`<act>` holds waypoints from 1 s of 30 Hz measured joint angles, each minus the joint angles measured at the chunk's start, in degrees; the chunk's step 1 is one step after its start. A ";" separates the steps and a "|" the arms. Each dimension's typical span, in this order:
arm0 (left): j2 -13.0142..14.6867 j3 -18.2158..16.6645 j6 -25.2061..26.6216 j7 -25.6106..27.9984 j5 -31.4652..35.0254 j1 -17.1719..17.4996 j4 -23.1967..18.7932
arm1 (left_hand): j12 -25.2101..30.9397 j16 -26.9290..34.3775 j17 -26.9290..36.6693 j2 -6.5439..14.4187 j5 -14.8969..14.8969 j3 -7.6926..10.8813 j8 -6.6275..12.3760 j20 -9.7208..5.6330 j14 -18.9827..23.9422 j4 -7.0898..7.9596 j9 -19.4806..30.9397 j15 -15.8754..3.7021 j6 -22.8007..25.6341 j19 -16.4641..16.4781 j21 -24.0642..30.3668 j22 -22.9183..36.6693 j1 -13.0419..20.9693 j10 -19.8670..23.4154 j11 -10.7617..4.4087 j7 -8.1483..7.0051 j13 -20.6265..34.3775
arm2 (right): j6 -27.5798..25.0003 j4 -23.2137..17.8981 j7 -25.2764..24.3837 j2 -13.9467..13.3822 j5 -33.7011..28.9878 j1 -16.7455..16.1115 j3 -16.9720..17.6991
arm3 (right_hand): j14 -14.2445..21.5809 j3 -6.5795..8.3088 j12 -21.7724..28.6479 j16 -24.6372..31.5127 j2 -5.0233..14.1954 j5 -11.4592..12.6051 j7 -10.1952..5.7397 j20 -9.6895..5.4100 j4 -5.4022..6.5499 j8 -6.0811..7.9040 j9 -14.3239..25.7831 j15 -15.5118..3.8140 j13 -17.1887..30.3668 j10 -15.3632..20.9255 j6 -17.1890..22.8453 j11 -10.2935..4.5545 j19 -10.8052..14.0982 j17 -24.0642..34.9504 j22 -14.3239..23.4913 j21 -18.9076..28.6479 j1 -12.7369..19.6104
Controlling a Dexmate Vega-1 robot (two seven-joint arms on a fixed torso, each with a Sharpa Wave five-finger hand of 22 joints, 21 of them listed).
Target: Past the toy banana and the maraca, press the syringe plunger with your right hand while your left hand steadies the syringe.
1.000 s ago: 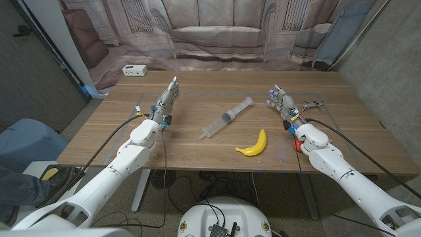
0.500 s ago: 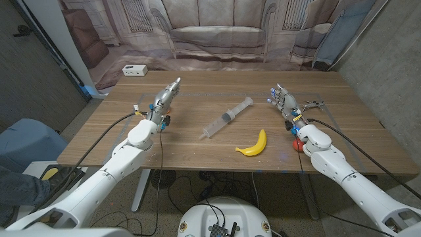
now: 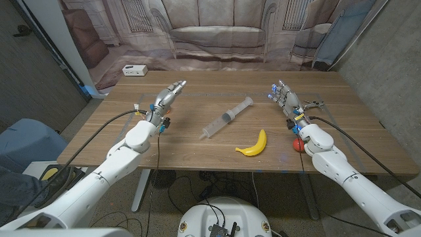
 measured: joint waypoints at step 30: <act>3.99 0.15 3.90 4.52 10.39 4.12 -8.79 | 0.64 0.45 0.27 -0.72 -0.42 0.99 0.43 0.63 2.58 -2.73 -0.01 -0.74 1.74 2.25 -0.44 -0.01 3.14 1.82 -0.59 -0.31 0.01 | 1.82 -4.77 0.32 -2.25 -0.13 -2.98 1.36 | -0.21 0.00 -0.66 -0.26 0.01 0.00 0.40 0.31 0.00 0.26 -0.01 0.20 -0.01 0.01 0.22 0.00 0.30 -0.01 -0.01 -1.05 0.00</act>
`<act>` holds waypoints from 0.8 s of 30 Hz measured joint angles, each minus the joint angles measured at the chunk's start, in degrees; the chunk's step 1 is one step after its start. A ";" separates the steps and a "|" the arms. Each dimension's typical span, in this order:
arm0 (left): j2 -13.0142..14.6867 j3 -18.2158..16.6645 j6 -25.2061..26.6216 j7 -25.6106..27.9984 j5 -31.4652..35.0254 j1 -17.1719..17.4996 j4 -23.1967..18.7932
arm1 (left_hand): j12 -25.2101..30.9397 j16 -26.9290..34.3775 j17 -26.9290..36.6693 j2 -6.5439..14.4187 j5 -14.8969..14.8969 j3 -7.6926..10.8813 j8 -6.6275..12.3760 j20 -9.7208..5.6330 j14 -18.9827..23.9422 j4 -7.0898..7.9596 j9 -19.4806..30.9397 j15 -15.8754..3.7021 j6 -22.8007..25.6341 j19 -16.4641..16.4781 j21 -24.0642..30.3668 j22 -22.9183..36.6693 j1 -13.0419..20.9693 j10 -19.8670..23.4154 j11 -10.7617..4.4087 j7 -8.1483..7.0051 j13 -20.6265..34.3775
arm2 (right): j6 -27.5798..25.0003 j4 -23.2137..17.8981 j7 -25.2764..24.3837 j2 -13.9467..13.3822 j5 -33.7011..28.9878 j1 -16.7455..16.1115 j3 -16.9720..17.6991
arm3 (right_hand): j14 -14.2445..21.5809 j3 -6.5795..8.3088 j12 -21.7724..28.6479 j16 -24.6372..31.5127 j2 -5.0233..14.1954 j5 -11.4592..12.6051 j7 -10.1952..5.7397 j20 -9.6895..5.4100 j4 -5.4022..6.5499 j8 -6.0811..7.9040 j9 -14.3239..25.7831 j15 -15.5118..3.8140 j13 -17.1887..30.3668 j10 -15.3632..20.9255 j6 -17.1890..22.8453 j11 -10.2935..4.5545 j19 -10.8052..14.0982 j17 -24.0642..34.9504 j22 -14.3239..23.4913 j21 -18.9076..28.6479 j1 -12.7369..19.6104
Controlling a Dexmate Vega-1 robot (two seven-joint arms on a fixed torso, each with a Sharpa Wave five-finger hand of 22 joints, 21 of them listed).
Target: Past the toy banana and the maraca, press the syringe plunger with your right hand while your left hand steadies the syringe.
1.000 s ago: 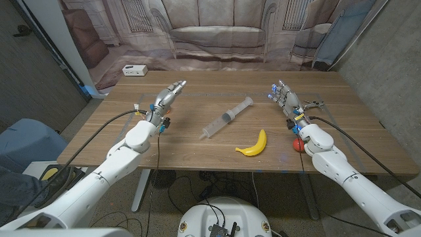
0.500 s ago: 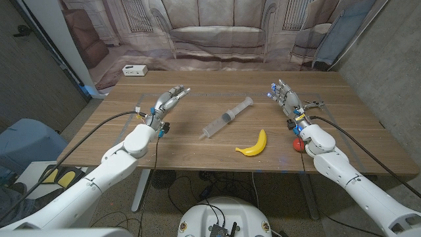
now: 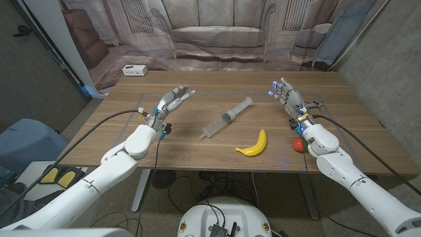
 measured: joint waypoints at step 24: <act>0.63 1.42 6.65 2.21 7.99 2.28 -8.13 | 0.00 0.00 -0.17 -0.19 0.00 0.63 0.00 0.88 1.77 -2.05 0.28 -0.34 0.71 2.39 -0.43 -0.01 2.97 0.94 -0.72 -0.72 0.01 | -0.08 -3.26 1.35 -2.62 2.18 -3.57 2.28 | 0.31 0.00 0.00 -0.44 0.02 0.00 -0.21 0.00 0.00 0.00 0.00 0.31 -0.01 0.22 0.20 0.21 -0.01 -0.01 0.00 -0.46 0.02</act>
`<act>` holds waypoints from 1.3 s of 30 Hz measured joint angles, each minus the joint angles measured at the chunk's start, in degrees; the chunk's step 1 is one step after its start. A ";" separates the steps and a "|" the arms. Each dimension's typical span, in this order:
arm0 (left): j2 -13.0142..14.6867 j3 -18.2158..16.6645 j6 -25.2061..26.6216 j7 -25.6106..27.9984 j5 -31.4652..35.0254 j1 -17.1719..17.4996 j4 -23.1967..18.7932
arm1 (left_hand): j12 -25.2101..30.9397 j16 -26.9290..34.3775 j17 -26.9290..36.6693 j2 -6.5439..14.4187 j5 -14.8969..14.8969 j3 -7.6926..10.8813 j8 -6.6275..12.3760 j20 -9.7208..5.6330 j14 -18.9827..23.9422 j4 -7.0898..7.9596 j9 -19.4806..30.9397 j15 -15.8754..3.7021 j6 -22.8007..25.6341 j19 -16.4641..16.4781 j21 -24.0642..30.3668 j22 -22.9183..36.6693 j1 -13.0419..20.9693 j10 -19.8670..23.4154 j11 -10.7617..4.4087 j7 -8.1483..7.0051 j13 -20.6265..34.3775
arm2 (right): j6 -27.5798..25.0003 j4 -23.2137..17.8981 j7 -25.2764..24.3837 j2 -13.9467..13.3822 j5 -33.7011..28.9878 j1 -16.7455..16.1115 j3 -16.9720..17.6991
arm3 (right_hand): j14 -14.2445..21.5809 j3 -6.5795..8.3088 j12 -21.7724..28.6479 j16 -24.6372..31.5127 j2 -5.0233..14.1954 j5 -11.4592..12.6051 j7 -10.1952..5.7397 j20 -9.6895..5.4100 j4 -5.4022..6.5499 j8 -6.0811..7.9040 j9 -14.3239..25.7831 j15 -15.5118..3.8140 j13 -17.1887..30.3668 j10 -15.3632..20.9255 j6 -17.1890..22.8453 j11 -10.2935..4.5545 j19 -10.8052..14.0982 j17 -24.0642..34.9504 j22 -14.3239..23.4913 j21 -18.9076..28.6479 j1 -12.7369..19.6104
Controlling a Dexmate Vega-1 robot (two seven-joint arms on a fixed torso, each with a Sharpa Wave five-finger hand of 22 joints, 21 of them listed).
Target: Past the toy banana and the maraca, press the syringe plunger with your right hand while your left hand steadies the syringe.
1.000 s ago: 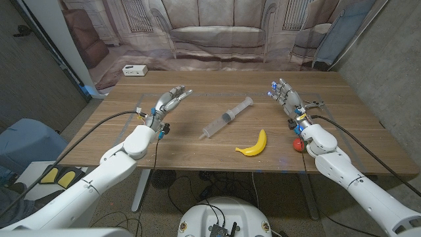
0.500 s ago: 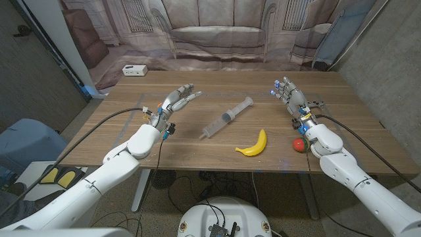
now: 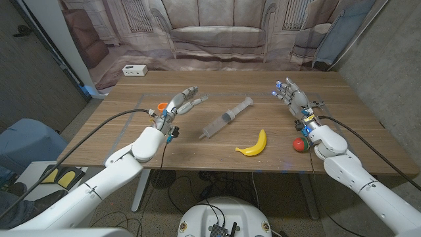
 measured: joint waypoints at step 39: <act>-3.09 11.57 26.85 -0.62 17.76 -8.02 -7.60 | 0.00 -0.38 0.01 0.64 0.00 2.37 0.00 1.76 2.77 -2.84 -0.01 -0.72 1.37 4.96 -0.51 -0.01 5.62 1.43 -0.81 -0.31 0.00 | 1.27 -0.63 1.18 -1.75 3.29 -5.47 4.07 | 0.42 0.00 0.00 0.00 0.29 0.00 -0.21 0.31 0.00 0.00 0.00 0.41 -0.01 0.31 0.20 0.31 0.30 -0.01 0.00 -0.43 0.29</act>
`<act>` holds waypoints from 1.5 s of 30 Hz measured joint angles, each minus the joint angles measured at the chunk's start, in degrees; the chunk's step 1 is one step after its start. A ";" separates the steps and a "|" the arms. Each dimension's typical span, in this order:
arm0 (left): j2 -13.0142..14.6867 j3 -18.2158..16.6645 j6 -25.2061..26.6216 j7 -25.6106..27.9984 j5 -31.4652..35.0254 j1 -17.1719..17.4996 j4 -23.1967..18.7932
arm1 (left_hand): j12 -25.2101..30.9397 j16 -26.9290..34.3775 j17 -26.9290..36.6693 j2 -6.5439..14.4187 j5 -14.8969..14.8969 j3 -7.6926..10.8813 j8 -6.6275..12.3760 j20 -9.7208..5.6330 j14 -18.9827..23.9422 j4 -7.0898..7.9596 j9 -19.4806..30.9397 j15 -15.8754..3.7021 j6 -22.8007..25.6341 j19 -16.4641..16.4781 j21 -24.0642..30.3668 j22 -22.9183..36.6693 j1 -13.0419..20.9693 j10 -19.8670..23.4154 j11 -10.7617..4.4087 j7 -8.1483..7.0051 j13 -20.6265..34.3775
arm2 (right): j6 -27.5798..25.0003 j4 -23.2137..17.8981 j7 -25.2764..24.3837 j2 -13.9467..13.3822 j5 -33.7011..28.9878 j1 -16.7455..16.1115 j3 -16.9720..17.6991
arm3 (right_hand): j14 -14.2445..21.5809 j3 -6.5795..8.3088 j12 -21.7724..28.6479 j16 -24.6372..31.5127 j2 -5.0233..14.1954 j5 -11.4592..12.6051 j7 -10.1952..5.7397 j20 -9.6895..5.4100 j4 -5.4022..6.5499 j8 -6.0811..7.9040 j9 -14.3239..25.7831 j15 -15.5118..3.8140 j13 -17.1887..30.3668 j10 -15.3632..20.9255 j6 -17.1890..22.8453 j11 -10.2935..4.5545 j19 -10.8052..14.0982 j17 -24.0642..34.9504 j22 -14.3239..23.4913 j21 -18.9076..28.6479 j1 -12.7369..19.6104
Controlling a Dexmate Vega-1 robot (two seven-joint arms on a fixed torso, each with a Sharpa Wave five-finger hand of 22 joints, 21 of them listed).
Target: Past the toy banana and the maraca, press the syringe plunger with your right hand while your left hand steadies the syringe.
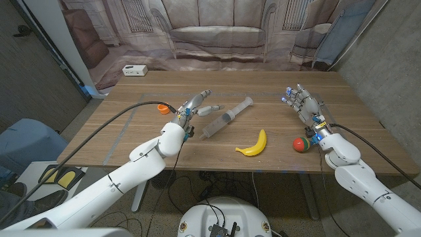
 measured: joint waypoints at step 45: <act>-0.36 15.63 26.55 -13.04 10.48 -12.38 -3.70 | 0.33 0.61 0.43 -0.23 0.00 0.41 0.00 1.24 5.22 -0.07 0.27 0.31 1.81 9.40 2.11 0.82 0.83 2.13 0.51 1.03 0.47 | 0.86 0.00 -0.31 0.57 0.69 -2.05 1.42 | -0.01 0.00 -0.35 -0.36 0.45 0.00 -0.31 0.43 0.00 0.00 0.00 -0.01 0.18 -0.01 0.31 -0.01 0.43 0.29 0.00 -0.43 0.45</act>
